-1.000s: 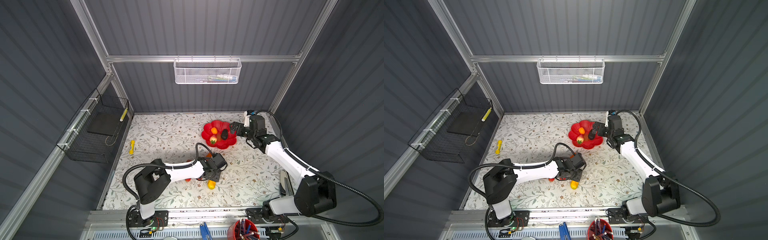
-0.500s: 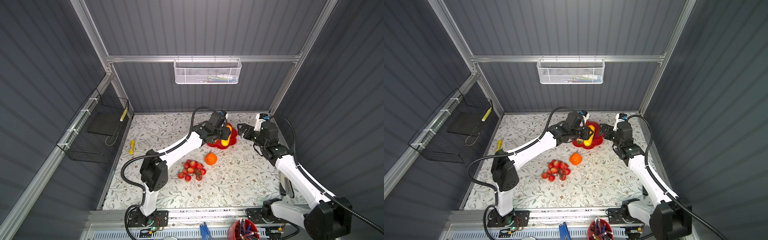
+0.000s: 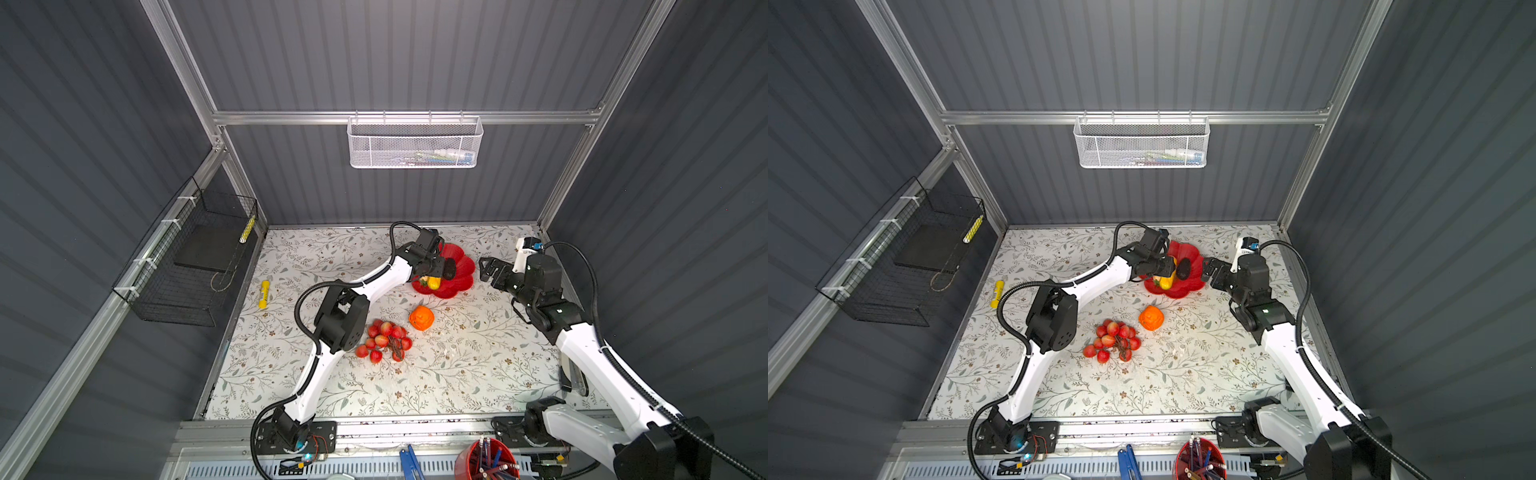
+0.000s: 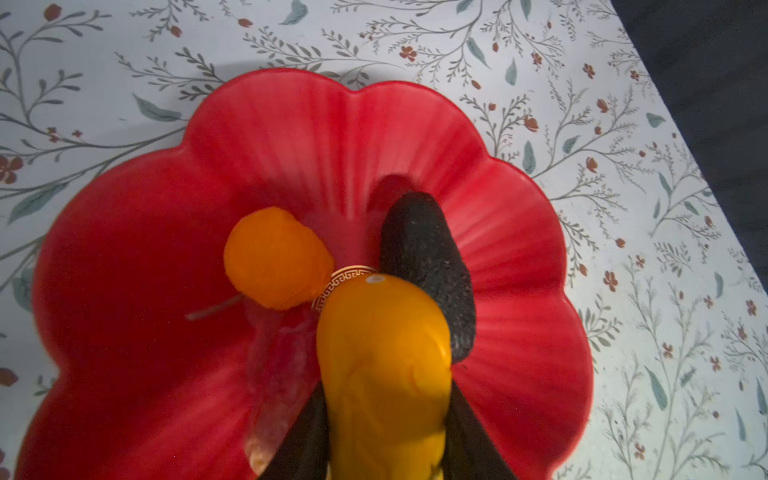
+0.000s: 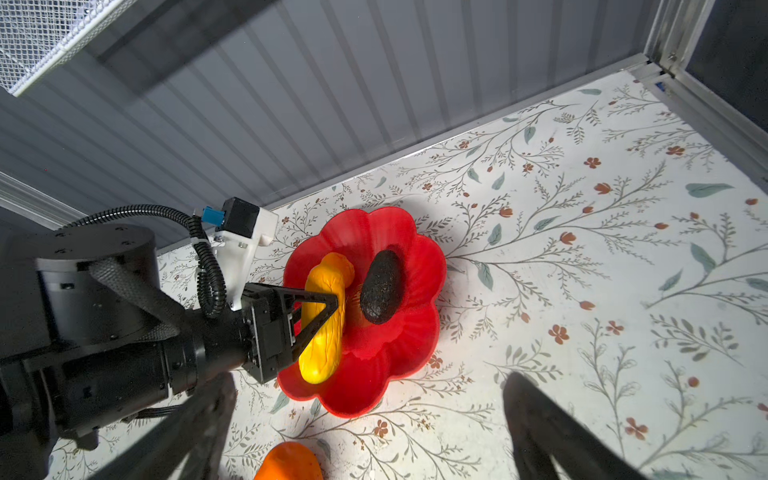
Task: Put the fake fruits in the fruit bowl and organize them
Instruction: 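Carry the yellow fruit into the bowl and open the left gripper, then grasp the large orange fruit with the right gripper while the left withdraws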
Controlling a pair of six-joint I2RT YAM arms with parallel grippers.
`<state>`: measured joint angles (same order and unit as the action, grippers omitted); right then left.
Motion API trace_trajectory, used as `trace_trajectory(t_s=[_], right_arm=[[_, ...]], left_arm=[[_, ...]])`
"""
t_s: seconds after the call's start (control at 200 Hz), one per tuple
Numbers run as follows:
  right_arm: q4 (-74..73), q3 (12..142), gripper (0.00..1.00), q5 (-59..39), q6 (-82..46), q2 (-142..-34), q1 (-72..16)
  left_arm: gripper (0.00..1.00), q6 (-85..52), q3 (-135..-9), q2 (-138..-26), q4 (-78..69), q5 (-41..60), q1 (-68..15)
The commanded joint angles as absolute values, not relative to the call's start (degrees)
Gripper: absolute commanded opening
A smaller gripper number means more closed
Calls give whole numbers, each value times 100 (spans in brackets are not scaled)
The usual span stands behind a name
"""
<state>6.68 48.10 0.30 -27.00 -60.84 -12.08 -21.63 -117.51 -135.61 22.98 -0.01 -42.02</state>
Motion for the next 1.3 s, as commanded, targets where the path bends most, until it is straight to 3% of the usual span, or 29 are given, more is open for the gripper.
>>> trace_trajectory(t_s=[0.0,0.145,0.34,0.63,0.77,0.981,1.296], right_arm=[[777,4808,99,70,-2663,-6012,-1186],[768,4791,99,45,-2685,-6054,-1186],[751,4826,99,-10,-2690,-6150,-1186],[1122,5085,99,-521,-2563,-6710,-1249],[1314,5174,99,-526,-2455,-7064,-1710],[1369,5177,99,-569,-2586,-7667,-2782],[1444,5533,99,-799,-2780,-8847,-3784]], left_arm=[[33,-2343,-12094,-13765,2108,-1,-4236],[47,-2417,-12129,-13849,2056,62,-4236],[56,-2357,-12034,-13657,1997,36,-4224],[73,-1861,-11096,-12281,1117,-268,-4219],[82,-1566,-10065,-11270,358,-727,-4224],[93,-1314,-7989,-9617,-416,-2180,-4220],[100,-2077,-5451,-7313,-158,-3896,-4220]])
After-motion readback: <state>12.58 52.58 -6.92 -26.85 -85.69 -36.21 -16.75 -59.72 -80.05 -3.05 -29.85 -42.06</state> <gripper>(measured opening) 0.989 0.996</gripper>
